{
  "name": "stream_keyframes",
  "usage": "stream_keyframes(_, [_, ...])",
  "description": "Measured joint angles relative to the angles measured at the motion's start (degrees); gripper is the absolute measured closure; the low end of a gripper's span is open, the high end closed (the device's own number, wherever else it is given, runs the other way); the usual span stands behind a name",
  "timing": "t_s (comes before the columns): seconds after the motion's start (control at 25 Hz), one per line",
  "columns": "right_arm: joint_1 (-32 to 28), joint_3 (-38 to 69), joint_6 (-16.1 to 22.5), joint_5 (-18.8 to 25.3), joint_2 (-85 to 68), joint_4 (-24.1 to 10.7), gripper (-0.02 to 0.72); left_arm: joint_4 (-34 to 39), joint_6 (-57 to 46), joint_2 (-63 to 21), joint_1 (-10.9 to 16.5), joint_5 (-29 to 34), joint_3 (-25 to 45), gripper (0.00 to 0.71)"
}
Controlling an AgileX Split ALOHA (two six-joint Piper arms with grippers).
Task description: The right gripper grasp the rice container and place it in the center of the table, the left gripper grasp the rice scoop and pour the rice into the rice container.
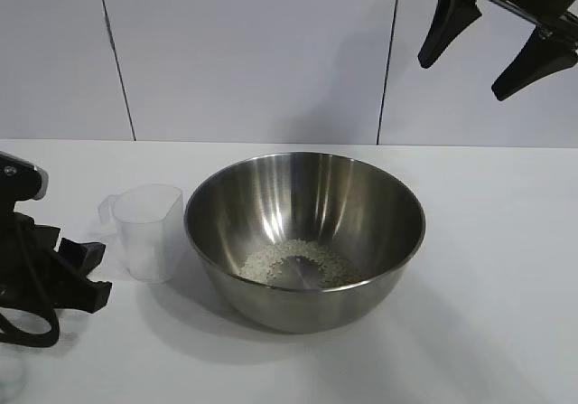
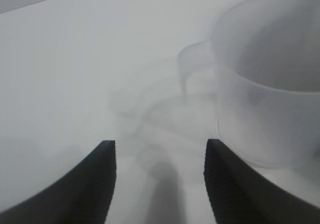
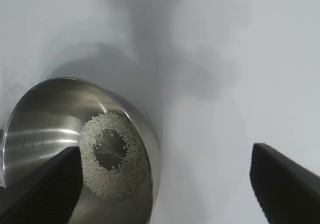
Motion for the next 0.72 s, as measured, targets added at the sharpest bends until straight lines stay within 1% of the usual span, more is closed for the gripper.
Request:
stream_keyframes(0.16, [0.0, 0.0, 0.0, -0.1, 0.0, 0.0, 0.073, 0.0, 0.0, -4.2, 0.0, -0.1, 1.1, 0.315])
stream_keyframes(0.28, [0.0, 0.0, 0.0, -0.1, 0.0, 0.0, 0.073, 0.1, -0.2, -6.2, 0.0, -0.1, 1.8, 0.295])
stream_keyframes(0.36, [0.0, 0.0, 0.0, -0.1, 0.0, 0.0, 0.073, 0.1, -1.0, -7.7, 0.0, -0.1, 1.9, 0.265])
stream_keyframes(0.56, [0.0, 0.0, 0.0, -0.1, 0.0, -0.1, 0.073, 0.2, -5.1, -12.0, 0.0, -0.1, 1.9, 0.156])
stream_keyframes(0.72, [0.0, 0.0, 0.0, -0.1, 0.0, -0.1, 0.073, 0.2, -6.2, -13.9, 0.0, 0.0, 2.2, 0.133])
